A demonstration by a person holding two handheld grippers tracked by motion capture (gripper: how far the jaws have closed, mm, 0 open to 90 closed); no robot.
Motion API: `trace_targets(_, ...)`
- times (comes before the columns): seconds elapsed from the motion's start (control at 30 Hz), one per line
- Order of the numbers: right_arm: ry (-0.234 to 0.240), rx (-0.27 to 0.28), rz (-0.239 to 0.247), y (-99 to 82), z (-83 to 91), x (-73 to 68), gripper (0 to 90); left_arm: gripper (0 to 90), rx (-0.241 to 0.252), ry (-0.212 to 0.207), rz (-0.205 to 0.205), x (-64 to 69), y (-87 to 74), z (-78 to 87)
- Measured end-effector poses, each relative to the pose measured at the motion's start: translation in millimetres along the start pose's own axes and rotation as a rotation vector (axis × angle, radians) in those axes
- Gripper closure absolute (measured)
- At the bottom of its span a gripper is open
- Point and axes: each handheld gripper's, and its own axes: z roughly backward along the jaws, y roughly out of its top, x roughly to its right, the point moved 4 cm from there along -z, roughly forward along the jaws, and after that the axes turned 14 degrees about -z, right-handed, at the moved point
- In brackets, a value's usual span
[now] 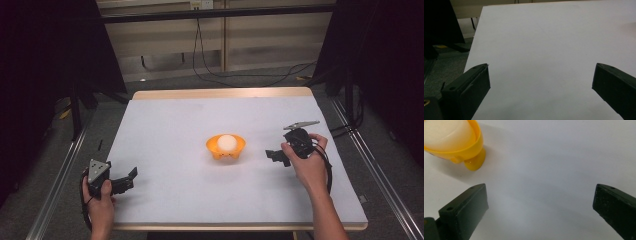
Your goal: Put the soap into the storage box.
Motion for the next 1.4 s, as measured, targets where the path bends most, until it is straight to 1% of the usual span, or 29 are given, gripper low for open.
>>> trace_targets(0.17,-0.013,0.026,-0.018,-13.1,3.6,14.4,0.0,1.3,-0.003,0.002,-0.002,0.3,0.0,-0.3)
trace_targets(0.23,-0.015,0.033,-0.019,-15.2,4.0,16.8,0.0,1.2,-0.003,0.006,-0.009,0.0,0.1,0.0)
trace_targets(0.3,-0.020,0.041,-0.031,-22.8,6.4,23.6,0.0,1.2,-0.001,0.004,-0.003,0.3,0.1,-0.2)
trace_targets(0.33,-0.020,0.041,-0.031,-22.8,6.4,23.6,0.0,1.2,-0.002,0.002,-0.003,0.2,0.1,-0.2)
trace_targets(0.53,-0.033,0.072,-0.053,-37.5,12.9,38.5,0.0,1.2,-0.003,0.003,-0.004,0.1,0.0,-0.3)
trace_targets(0.73,-0.036,0.098,-0.074,-50.1,19.0,51.9,0.0,1.1,0.001,0.000,-0.002,0.1,0.1,-0.2)
trace_targets(0.77,-0.039,0.106,-0.088,-54.1,21.5,56.1,0.0,1.1,0.001,-0.001,-0.002,0.1,0.1,-0.2)
trace_targets(0.87,-0.038,0.109,-0.094,-56.8,24.0,58.7,0.0,1.1,0.001,0.000,-0.001,-0.1,0.0,-0.1)
trace_targets(0.9,-0.048,0.116,-0.092,-59.1,27.2,62.0,0.0,1.1,0.000,0.002,-0.001,-0.2,0.0,0.0)
trace_targets(1.1,-0.048,0.144,-0.103,-65.2,35.2,69.4,0.0,1.1,0.002,-0.002,0.004,-0.7,-0.1,-0.2)
trace_targets(1.23,-0.056,0.158,-0.112,-72.2,39.3,77.3,0.0,1.1,0.004,-0.002,0.009,-0.5,0.0,-0.2)
trace_targets(1.27,-0.062,0.165,-0.115,-75.6,41.8,81.4,0.0,1.0,0.003,-0.004,0.009,-0.8,-0.1,-0.2)
trace_targets(1.3,-0.062,0.165,-0.115,-75.6,41.8,81.4,0.0,1.0,0.003,-0.004,0.009,-0.8,-0.1,-0.2)
trace_targets(1.4,-0.065,0.175,-0.125,-80.0,46.0,87.3,0.0,1.0,0.003,-0.005,0.011,-0.9,-0.1,-0.2)
